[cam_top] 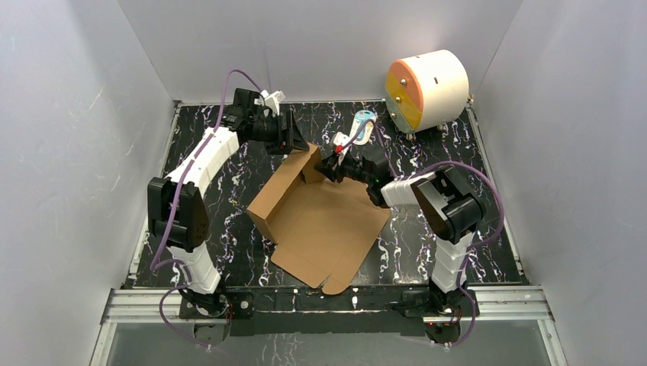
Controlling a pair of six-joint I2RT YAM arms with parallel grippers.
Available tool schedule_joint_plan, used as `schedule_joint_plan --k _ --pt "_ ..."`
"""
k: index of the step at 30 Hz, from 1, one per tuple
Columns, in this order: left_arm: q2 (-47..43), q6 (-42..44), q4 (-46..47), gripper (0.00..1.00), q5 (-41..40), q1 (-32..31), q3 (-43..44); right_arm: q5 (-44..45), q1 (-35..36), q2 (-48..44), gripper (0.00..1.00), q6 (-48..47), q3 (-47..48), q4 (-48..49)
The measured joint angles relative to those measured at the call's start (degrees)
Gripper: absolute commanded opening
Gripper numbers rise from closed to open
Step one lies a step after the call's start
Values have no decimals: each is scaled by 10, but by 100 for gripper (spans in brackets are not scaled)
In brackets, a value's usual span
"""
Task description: Fold the paper box
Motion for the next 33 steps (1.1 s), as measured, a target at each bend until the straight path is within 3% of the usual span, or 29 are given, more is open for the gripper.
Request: schedule_joint_plan --k 7,22,28,33 --pt "17 0 1 60 22 0 2 -74 -14 18 34 0 30 -9" --pt "40 5 4 59 66 0 9 -214 -62 26 41 -24 57 -18" --pt "55 5 6 59 77 0 10 -260 -66 47 40 -48 90 -40" --pt "56 6 5 59 92 0 10 -265 -66 67 33 -57 100 -41"
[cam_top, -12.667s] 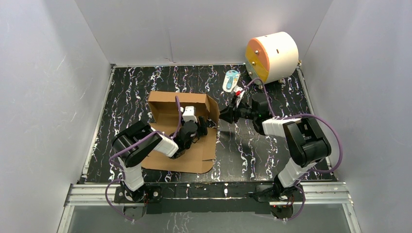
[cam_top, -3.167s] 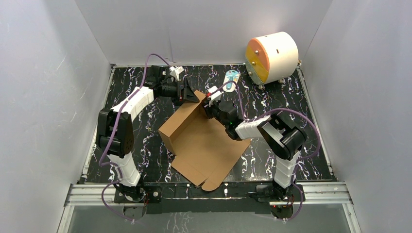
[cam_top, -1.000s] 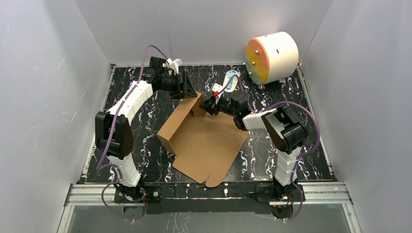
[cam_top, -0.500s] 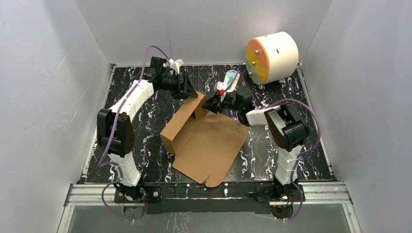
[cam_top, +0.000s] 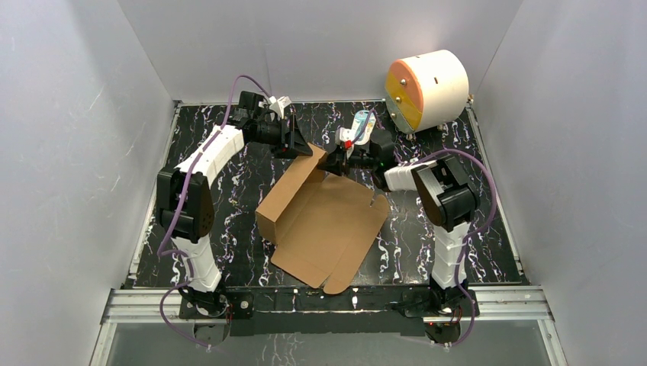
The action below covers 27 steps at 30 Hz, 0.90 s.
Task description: Fold the paper box
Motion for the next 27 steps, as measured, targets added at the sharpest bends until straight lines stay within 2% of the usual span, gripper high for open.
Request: schedule_joint_plan --k 11,16,21,27 --pt "14 0 0 59 31 4 4 24 1 24 18 32 10 45" --pt "17 -1 0 59 42 6 4 50 5 24 0 44 10 46" --pt "17 0 6 60 38 12 4 109 21 18 0 44 9 38" --pt "17 0 14 63 24 18 4 230 54 -17 0 39 -10 -6"
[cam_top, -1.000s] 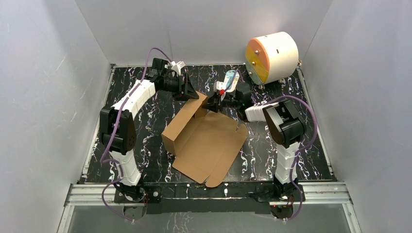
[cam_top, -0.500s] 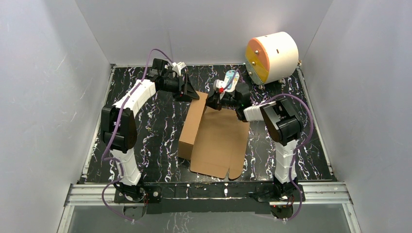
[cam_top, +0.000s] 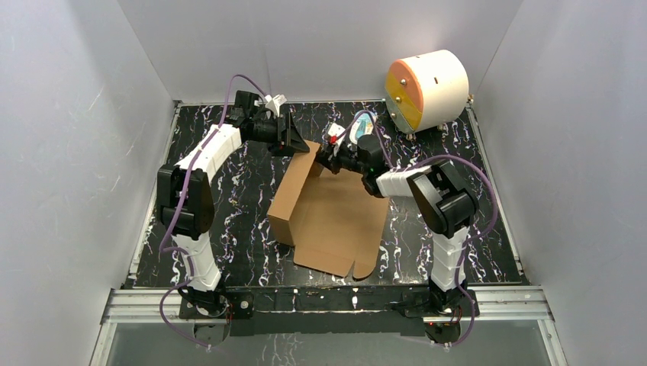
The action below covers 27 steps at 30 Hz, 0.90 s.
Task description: Fold the paper box
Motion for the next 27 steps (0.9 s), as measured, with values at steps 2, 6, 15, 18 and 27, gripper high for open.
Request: schedule_joint_plan --k 2,6,15,18,27 --pt "0 0 4 64 -7 0 0 44 11 -12 0 0 -4 -20" --pt "0 -2 14 64 -16 0 0 132 34 -41 0 4 -13 -62" --pt "-4 -14 48 64 -23 0 -13 315 82 -67 0 43 -20 -106" --pt "-11 -18 65 64 -27 -1 -25 367 97 -67 2 62 -20 -107" --pt "-22 -22 89 65 -46 -6 -40 489 137 -61 6 65 -25 -85"
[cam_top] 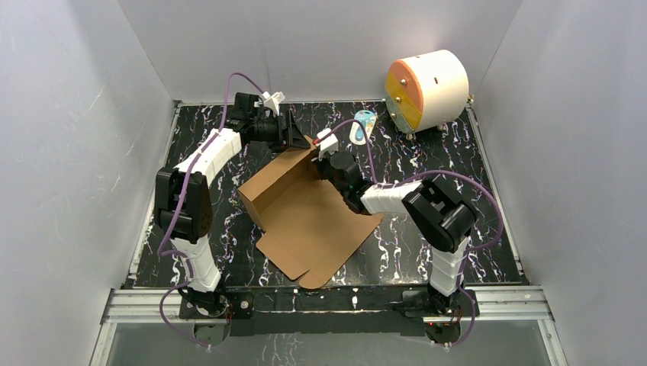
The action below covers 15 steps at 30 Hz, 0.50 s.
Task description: Fold the paper box
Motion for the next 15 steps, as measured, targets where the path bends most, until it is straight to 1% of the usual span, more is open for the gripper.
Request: schedule_joint_plan --k 4,8,13,15 --pt "-1 0 0 67 -7 0 0 5 2 9 12 -2 -3 24" --pt "-4 2 -7 71 -13 -3 2 -8 0 10 19 -1 -15 48" --pt "-8 13 -53 73 -45 -13 24 -22 -4 12 29 -2 -20 63" --pt "-13 16 -71 75 -64 -19 28 -23 -4 12 35 -2 -21 64"
